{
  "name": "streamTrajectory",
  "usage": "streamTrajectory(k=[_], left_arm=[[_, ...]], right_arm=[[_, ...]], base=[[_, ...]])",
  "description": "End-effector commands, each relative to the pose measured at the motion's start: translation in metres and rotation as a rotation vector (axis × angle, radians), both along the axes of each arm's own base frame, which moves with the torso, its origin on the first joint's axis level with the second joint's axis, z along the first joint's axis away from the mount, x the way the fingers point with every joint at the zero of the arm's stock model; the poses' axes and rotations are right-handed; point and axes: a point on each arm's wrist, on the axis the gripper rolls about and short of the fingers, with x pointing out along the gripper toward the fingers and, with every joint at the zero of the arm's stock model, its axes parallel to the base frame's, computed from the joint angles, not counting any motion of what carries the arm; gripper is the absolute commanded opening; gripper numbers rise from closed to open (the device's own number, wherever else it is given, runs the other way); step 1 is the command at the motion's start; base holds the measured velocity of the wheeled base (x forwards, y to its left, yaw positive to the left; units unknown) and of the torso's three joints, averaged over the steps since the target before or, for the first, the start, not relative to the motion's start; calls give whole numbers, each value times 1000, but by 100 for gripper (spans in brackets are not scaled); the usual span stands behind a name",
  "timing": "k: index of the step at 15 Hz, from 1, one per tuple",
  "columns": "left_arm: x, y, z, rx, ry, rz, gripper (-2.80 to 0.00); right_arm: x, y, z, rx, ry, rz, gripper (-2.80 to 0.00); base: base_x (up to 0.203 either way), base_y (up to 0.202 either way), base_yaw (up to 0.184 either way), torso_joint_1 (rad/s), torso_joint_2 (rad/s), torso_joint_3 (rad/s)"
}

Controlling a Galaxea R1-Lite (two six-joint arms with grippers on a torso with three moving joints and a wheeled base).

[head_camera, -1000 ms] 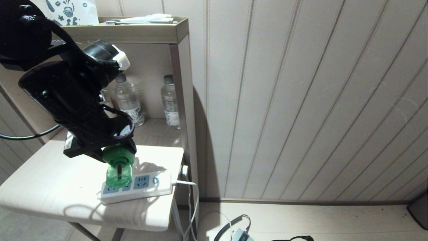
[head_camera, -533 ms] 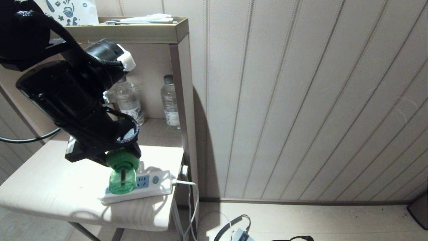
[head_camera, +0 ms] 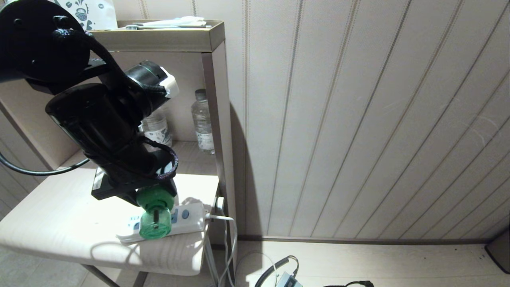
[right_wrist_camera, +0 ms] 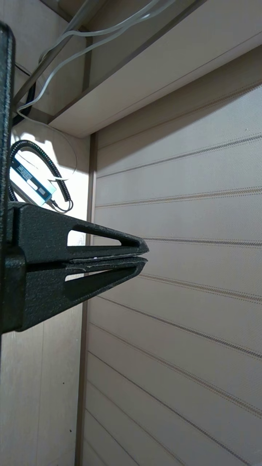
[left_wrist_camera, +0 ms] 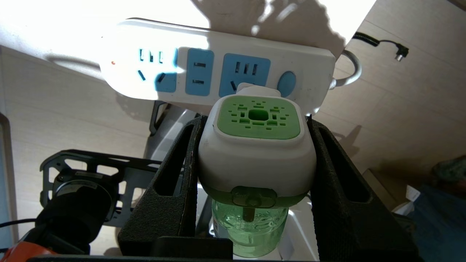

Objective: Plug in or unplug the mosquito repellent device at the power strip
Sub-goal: Insert the plug into the socket

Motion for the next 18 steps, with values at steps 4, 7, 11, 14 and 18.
streamTrajectory(k=[4, 7, 11, 14, 18], left_arm=[[3, -1, -5, 20, 19, 9, -280], [4, 0, -6, 23, 19, 13, -280], [7, 0, -8, 30, 22, 17, -280], [10, -1, -11, 58, 16, 28, -280], [11, 1, -11, 74, 9, 35, -280]], right_arm=[[0, 0, 0, 0, 1, 0, -280], [0, 0, 0, 0, 1, 0, -280], [0, 0, 0, 0, 1, 0, -280], [0, 0, 0, 0, 1, 0, -280], [0, 0, 0, 0, 1, 0, -280]], base=[[0, 0, 0, 0, 0, 0], [0, 0, 0, 0, 0, 0], [0, 0, 0, 0, 0, 0], [0, 0, 0, 0, 0, 0], [0, 0, 0, 0, 0, 0]])
